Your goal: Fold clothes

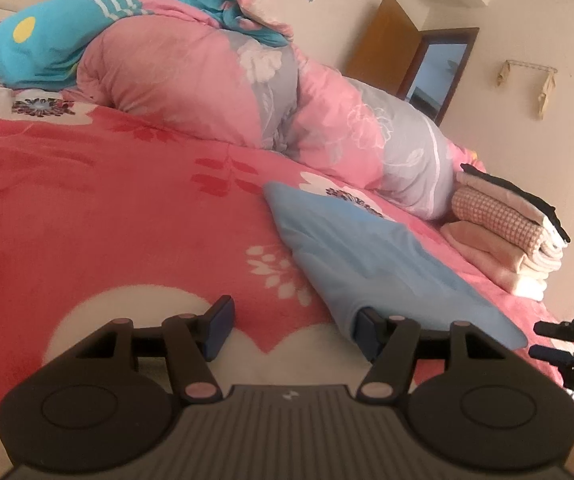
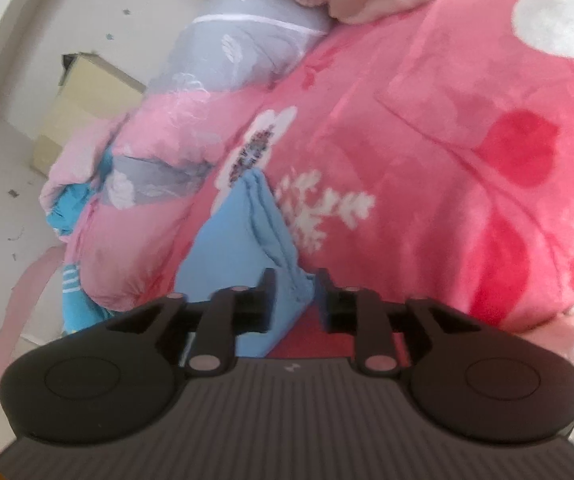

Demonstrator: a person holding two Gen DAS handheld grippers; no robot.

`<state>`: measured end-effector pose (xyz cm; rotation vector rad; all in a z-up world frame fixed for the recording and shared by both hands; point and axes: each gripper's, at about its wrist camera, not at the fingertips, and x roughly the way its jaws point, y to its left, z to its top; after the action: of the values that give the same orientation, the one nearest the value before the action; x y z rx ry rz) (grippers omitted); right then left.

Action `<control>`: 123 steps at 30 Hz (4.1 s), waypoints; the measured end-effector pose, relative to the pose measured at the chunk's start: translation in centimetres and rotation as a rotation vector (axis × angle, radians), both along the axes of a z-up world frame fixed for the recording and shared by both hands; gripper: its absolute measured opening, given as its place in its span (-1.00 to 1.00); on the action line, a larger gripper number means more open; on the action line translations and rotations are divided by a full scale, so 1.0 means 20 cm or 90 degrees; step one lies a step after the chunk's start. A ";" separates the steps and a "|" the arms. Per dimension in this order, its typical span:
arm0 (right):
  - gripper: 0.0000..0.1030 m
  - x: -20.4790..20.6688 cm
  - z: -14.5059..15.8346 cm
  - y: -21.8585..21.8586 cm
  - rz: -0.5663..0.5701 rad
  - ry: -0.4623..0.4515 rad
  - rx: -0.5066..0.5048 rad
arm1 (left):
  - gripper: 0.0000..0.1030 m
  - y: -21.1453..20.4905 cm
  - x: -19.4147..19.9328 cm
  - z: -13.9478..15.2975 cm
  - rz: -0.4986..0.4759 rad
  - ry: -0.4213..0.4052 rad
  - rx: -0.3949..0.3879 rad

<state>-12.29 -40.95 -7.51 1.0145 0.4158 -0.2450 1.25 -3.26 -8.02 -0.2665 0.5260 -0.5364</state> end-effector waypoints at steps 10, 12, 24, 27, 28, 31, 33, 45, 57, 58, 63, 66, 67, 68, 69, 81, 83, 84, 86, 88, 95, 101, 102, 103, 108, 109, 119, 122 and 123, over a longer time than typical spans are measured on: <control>-0.68 0.05 -0.05 0.01 0.043 -0.004 0.036 | 0.25 -0.02 0.01 0.01 0.007 0.007 0.011; -0.87 0.05 -0.05 0.00 0.044 -0.011 0.030 | 0.25 -0.03 0.01 0.01 0.009 0.006 0.016; -0.93 0.15 0.05 -0.03 0.067 -0.070 -0.042 | 0.25 -0.06 -0.01 0.02 0.021 0.004 0.042; -0.93 0.15 -0.02 -0.05 0.065 -0.047 -0.031 | 0.25 -0.06 -0.02 0.02 0.020 -0.004 0.054; -0.93 0.14 -0.05 -0.05 0.065 -0.040 -0.023 | 0.25 -0.07 -0.03 0.02 0.019 -0.006 0.058; -0.93 0.13 -0.10 -0.05 0.066 -0.023 -0.017 | 0.25 -0.07 -0.04 0.02 0.022 -0.013 0.069; -0.93 0.14 -0.09 -0.04 0.070 -0.014 -0.038 | 0.25 -0.07 -0.05 0.02 0.027 -0.015 0.073; -0.95 0.16 -0.09 0.01 0.098 0.032 -0.113 | 0.24 -0.01 -0.06 0.02 0.023 0.020 0.056; -0.94 0.16 -0.10 0.00 0.096 0.026 -0.100 | 0.32 0.22 -0.12 0.12 0.026 -0.023 0.034; -0.94 0.16 -0.10 0.00 0.096 0.026 -0.100 | 0.32 0.21 -0.10 0.14 0.022 -0.032 0.033; -0.95 0.16 -0.10 0.00 0.093 0.032 -0.100 | 0.35 -0.04 -0.04 0.25 -0.066 -0.096 0.082; -0.95 0.16 -0.09 0.01 0.088 0.038 -0.105 | 0.36 -0.26 -0.06 0.23 -0.142 -0.159 0.174; -0.95 0.16 -0.08 0.02 0.087 0.040 -0.107 | 0.36 -0.32 -0.06 0.20 -0.159 -0.171 0.204; -0.95 0.17 -0.08 0.02 0.085 0.042 -0.109 | 0.35 -0.36 -0.06 0.16 -0.170 -0.176 0.232; -0.95 0.17 -0.08 0.02 0.084 0.044 -0.109 | 0.34 -0.40 -0.06 0.12 -0.184 -0.176 0.253; -0.60 0.24 0.17 -0.03 0.088 0.038 -0.190 | 0.36 -0.35 0.00 -0.01 -0.206 -0.141 0.193; -0.55 0.34 0.23 -0.07 0.113 0.026 -0.197 | 0.37 -0.34 0.01 -0.01 -0.206 -0.140 0.188; -0.54 0.42 0.25 -0.08 0.135 0.025 -0.195 | 0.37 -0.34 0.01 -0.01 -0.206 -0.139 0.186; -0.47 0.60 0.26 -0.10 0.182 0.023 -0.200 | 0.38 -0.33 0.02 -0.02 -0.207 -0.139 0.182; -0.45 0.78 0.26 -0.12 0.221 0.026 -0.205 | 0.39 -0.33 0.02 -0.02 -0.207 -0.137 0.177; -0.45 1.25 0.21 -0.17 0.283 0.093 -0.287 | 0.43 -0.32 0.03 -0.03 -0.210 -0.137 0.168; -0.50 1.36 0.16 -0.13 0.321 0.119 -0.353 | 0.44 -0.32 0.03 -0.04 -0.211 -0.137 0.166; -0.54 1.37 0.15 -0.12 0.324 0.119 -0.364 | 0.44 -0.32 0.04 -0.04 -0.211 -0.137 0.166; -0.72 1.37 0.16 -0.10 0.328 0.114 -0.383 | 0.44 -0.32 0.03 -0.04 -0.211 -0.137 0.166; -0.88 1.36 0.17 0.06 0.374 0.097 -0.518 | 0.44 -0.32 0.03 -0.04 -0.210 -0.138 0.167; -0.88 1.35 0.18 0.09 0.389 0.089 -0.546 | 0.44 -0.32 0.03 -0.04 -0.210 -0.138 0.167; -0.86 1.31 0.19 0.25 0.441 0.086 -0.701 | 0.44 -0.32 0.03 -0.04 -0.211 -0.139 0.166; -0.85 1.33 0.19 0.19 0.417 0.091 -0.675 | 0.44 -0.32 0.03 -0.04 -0.211 -0.139 0.165; -0.85 1.34 0.18 0.17 0.410 0.092 -0.661 | 0.44 -0.32 0.02 -0.04 -0.211 -0.139 0.165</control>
<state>14.47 -37.50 -3.84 -0.1771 0.6244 0.0653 1.73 -9.70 -8.74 0.1288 0.4233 -0.7996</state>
